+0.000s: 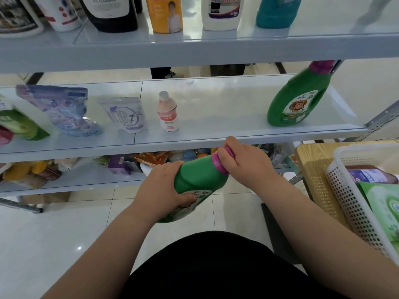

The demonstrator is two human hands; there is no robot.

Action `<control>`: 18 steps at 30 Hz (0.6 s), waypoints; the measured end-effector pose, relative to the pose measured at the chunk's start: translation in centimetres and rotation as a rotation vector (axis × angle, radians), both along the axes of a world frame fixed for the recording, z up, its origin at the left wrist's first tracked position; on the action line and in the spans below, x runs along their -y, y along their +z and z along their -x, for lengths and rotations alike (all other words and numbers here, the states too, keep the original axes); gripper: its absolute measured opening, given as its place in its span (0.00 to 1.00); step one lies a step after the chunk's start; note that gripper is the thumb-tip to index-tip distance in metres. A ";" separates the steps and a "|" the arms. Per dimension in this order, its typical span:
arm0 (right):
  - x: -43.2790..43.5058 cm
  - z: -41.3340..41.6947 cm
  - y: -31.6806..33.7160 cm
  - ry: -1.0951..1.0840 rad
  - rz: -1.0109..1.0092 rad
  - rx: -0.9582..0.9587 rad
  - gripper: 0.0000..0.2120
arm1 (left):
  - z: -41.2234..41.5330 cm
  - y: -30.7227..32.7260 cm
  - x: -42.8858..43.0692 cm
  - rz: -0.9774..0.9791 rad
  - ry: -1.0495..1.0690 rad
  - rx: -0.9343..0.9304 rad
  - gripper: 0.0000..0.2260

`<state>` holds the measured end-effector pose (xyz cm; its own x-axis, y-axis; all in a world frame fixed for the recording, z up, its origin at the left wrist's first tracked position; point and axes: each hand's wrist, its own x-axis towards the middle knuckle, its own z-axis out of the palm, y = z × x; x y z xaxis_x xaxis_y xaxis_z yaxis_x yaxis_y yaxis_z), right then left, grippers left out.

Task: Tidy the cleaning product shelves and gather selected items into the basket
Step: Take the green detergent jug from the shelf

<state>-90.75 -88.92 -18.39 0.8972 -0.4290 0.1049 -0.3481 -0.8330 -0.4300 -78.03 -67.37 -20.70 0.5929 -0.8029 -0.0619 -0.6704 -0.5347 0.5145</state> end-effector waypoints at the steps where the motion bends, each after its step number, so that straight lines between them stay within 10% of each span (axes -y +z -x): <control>1: 0.0 -0.3 -0.1 -0.034 -0.029 -0.023 0.18 | 0.2 -0.1 0.1 0.002 0.010 0.022 0.36; 8: -1.6 0.1 -1.2 -0.107 -0.804 0.200 0.23 | -0.8 0.1 -0.5 0.139 0.168 -0.166 0.36; 12: -4.4 1.6 -5.3 -0.191 -1.092 0.056 0.09 | -1.4 1.8 -0.8 0.292 0.279 -0.517 0.24; 18: -5.6 4.9 -6.8 -0.522 -1.268 0.391 0.06 | -0.2 0.5 0.1 0.363 0.254 -0.853 0.10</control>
